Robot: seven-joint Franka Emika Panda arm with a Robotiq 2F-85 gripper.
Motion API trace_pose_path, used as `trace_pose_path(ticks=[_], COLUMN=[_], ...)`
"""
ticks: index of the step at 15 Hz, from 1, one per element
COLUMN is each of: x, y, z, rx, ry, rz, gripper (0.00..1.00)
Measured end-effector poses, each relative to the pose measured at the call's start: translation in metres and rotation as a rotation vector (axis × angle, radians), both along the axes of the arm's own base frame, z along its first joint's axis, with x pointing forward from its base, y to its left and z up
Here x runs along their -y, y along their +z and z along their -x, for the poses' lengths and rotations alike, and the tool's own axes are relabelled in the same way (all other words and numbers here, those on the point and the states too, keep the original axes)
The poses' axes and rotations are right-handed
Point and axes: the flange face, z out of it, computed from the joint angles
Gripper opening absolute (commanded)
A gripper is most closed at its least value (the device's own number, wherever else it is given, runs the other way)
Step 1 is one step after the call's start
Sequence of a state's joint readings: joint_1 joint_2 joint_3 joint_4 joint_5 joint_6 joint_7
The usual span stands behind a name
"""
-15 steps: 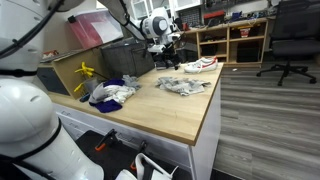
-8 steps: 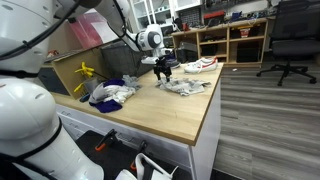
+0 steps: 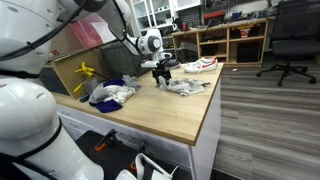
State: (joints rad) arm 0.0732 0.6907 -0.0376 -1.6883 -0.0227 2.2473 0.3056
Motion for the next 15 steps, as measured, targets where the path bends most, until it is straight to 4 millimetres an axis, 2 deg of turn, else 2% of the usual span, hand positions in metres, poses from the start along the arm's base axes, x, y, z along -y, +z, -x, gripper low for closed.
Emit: trace_pose_path(ticks=[10, 15], x=[-0.009, -0.02], y=[-0.014, -0.017], z=[0.006, 0.003], rx=[-0.024, 0.006], ry=[0.0, 0.002], rz=[-0.008, -0.008], gripper=[1.0, 1.0])
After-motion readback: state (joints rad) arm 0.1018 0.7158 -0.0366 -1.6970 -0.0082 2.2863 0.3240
